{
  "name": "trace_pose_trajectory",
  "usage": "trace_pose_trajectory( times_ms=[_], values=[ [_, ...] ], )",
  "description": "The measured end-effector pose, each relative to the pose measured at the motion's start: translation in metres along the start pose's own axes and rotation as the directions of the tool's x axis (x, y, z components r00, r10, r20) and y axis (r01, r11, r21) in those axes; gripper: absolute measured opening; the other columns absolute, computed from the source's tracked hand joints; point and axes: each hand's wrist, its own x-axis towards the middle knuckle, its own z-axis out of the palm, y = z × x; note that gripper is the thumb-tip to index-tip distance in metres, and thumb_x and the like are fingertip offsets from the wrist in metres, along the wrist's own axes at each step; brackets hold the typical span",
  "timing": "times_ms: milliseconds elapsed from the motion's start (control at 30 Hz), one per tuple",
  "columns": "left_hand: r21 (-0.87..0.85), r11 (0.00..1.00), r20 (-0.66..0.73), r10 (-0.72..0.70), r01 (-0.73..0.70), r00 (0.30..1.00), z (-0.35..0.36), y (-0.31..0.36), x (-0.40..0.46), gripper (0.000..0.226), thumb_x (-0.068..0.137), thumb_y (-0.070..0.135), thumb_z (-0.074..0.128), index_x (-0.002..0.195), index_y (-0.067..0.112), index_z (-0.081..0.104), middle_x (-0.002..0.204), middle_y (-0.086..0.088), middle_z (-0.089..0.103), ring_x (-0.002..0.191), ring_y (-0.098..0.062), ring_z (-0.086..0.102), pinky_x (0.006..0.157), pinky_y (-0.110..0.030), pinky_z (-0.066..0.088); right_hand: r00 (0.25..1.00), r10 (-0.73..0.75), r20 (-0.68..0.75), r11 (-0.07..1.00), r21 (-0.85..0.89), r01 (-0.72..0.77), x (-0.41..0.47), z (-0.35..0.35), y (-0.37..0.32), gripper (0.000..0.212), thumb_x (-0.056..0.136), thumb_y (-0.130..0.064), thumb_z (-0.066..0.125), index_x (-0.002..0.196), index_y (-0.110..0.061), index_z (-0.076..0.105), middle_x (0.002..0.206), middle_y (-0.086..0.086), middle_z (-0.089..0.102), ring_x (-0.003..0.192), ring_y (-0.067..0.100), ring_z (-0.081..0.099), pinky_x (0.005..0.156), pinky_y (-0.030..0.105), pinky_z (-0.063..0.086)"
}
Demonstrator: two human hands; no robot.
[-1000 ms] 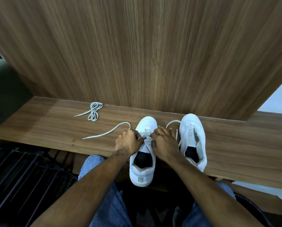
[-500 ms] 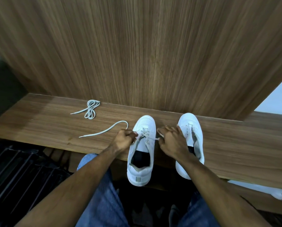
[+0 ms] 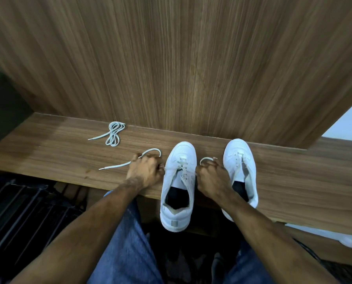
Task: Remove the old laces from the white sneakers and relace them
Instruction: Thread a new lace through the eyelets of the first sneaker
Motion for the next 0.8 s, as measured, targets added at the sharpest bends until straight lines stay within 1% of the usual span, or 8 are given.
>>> trace_pose_trajectory(
  times_ms=[167,267,333,400,467,533,667,800],
  values=[
    [-0.056,0.997,-0.002,-0.046,0.046,0.999,0.008,0.001,-0.001,0.027,0.084,0.044,0.042,0.092,0.028,0.062,0.103,0.0,0.07,0.101,-0.023,0.063,0.101,-0.038,0.029,1.0,-0.016,0.018,1.0,0.016,0.016,-0.002,-0.011,-0.002,0.017,0.075,-0.008,0.056,0.087,-0.008,0.067,0.094,0.009,0.066,0.098,0.031,0.06,0.09,0.042,0.05],
    [-0.192,0.973,0.024,-0.126,0.128,0.992,0.007,0.005,-0.002,0.022,0.085,0.041,0.047,0.093,0.03,0.064,0.106,-0.001,0.07,0.105,-0.026,0.061,0.099,-0.036,0.033,0.989,0.082,0.126,0.953,0.281,-0.115,-0.002,-0.012,0.002,0.018,0.084,-0.01,0.052,0.091,-0.016,0.067,0.096,0.004,0.066,0.095,0.026,0.061,0.081,0.036,0.048],
    [-0.299,0.937,0.017,-0.186,0.182,0.982,0.003,0.011,-0.004,0.02,0.086,0.038,0.051,0.097,0.028,0.064,0.107,-0.006,0.069,0.106,-0.03,0.06,0.095,-0.036,0.04,0.958,0.145,0.247,0.743,0.612,-0.27,-0.002,-0.02,0.008,0.023,0.087,-0.007,0.055,0.1,-0.021,0.068,0.084,-0.002,0.065,0.083,0.017,0.061,0.08,0.03,0.045],
    [-0.454,0.873,-0.059,-0.228,0.178,0.972,-0.003,0.017,-0.006,0.014,0.085,0.031,0.053,0.095,0.026,0.062,0.101,-0.007,0.069,0.099,-0.033,0.061,0.085,-0.037,0.048,0.933,0.158,0.325,0.422,0.832,-0.361,-0.002,-0.035,0.013,0.031,0.089,0.001,0.054,0.113,-0.017,0.061,0.073,0.002,0.063,0.075,0.016,0.06,0.069,0.025,0.044],
    [-0.595,0.802,-0.175,-0.197,0.056,0.965,-0.009,0.024,-0.008,0.01,0.081,0.024,0.057,0.089,0.025,0.064,0.09,0.002,0.069,0.086,-0.026,0.064,0.076,-0.038,0.052,0.933,0.165,0.321,0.138,0.929,-0.344,-0.002,-0.055,0.014,0.035,0.089,0.007,0.054,0.116,-0.014,0.058,0.076,0.008,0.066,0.07,0.019,0.063,0.065,0.022,0.046],
    [-0.653,0.748,-0.23,-0.043,-0.122,0.972,-0.016,0.036,-0.011,0.011,0.079,0.023,0.059,0.083,0.025,0.069,0.082,0.011,0.067,0.076,-0.012,0.062,0.073,-0.036,0.052,0.929,0.202,0.311,-0.068,0.951,-0.303,0.002,-0.073,0.014,0.032,0.089,0.006,0.056,0.115,-0.013,0.06,0.081,0.009,0.069,0.073,0.019,0.066,0.076,0.029,0.051],
    [-0.799,0.564,-0.146,0.155,-0.209,0.977,-0.024,0.068,-0.011,0.028,0.085,0.034,0.055,0.1,0.018,0.073,0.095,0.003,0.069,0.089,-0.009,0.062,0.083,-0.028,0.048,0.916,0.257,0.308,-0.322,0.921,-0.219,0.014,-0.094,0.005,0.025,0.091,0.004,0.055,0.11,-0.009,0.062,0.083,0.008,0.071,0.08,0.02,0.069,0.088,0.038,0.055],
    [-0.949,0.29,-0.069,0.198,-0.126,0.978,-0.035,0.091,-0.014,0.03,0.095,0.021,0.055,0.091,-0.007,0.066,0.082,-0.013,0.064,0.079,-0.009,0.057,0.078,-0.027,0.046,0.89,0.334,0.309,-0.37,0.912,-0.177,0.019,-0.102,-0.004,0.019,0.092,0.005,0.053,0.106,-0.006,0.062,0.083,0.011,0.07,0.08,0.021,0.07,0.083,0.036,0.058]
  ],
)
